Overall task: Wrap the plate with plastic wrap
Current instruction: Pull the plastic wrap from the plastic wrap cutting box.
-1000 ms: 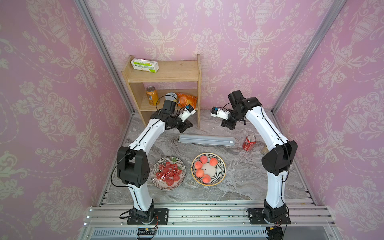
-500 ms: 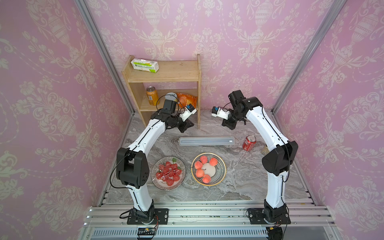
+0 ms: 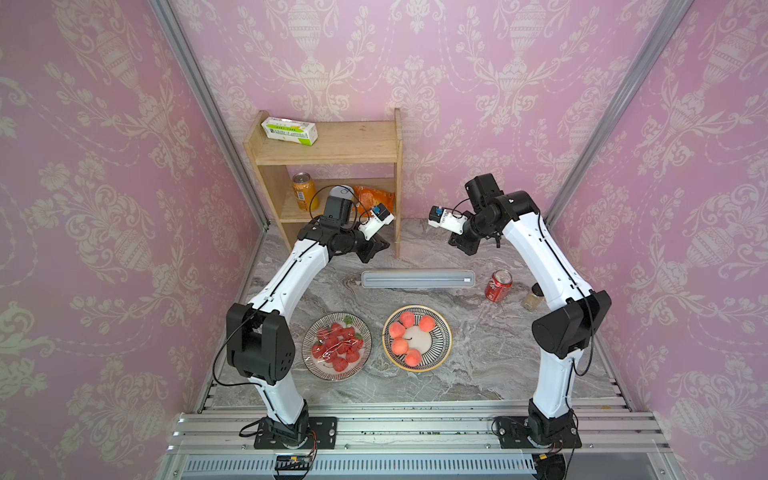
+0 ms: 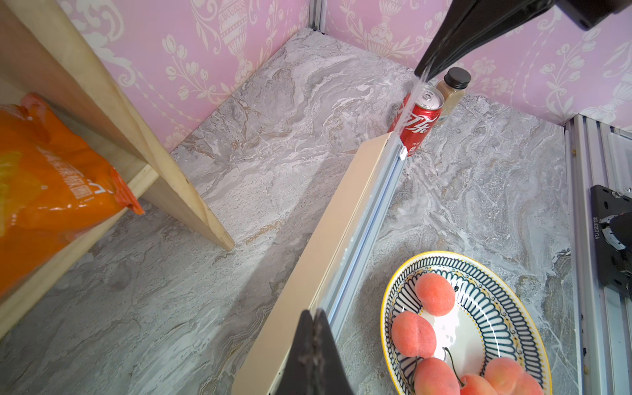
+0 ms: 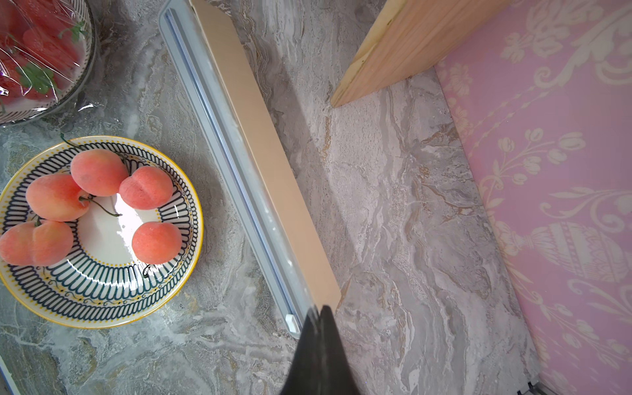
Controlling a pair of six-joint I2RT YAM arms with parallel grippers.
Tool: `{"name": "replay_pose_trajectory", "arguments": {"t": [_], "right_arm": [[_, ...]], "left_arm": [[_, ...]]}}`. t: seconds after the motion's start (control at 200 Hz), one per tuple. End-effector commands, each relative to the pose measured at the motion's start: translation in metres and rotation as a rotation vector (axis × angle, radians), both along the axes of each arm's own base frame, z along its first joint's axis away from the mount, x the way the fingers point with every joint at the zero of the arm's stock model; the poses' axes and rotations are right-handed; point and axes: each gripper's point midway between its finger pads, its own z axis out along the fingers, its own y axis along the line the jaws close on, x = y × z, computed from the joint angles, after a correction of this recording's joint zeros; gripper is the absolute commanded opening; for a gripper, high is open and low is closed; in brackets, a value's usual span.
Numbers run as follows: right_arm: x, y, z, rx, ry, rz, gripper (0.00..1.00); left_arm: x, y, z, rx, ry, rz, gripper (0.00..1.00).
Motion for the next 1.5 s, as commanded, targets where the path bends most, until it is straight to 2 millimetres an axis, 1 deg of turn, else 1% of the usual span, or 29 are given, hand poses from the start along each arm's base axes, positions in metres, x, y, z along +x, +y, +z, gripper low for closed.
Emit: {"name": "replay_pose_trajectory", "arguments": {"t": [0.0, 0.165, 0.51, 1.496], "right_arm": [[0.003, -0.006, 0.037, 0.024, -0.104, -0.034, 0.00], [0.000, -0.007, 0.044, 0.031, -0.122, -0.037, 0.00], [-0.002, -0.010, 0.056, 0.030, -0.154, -0.050, 0.00], [-0.004, -0.012, 0.066, 0.027, -0.186, -0.064, 0.00]], "left_arm": [[0.000, -0.004, 0.040, -0.047, -0.094, 0.009, 0.00], [-0.001, -0.005, 0.050, -0.061, -0.119, 0.012, 0.00], [-0.004, -0.008, 0.062, -0.076, -0.148, 0.010, 0.00], [-0.008, -0.010, 0.069, -0.079, -0.169, 0.007, 0.00]]}}
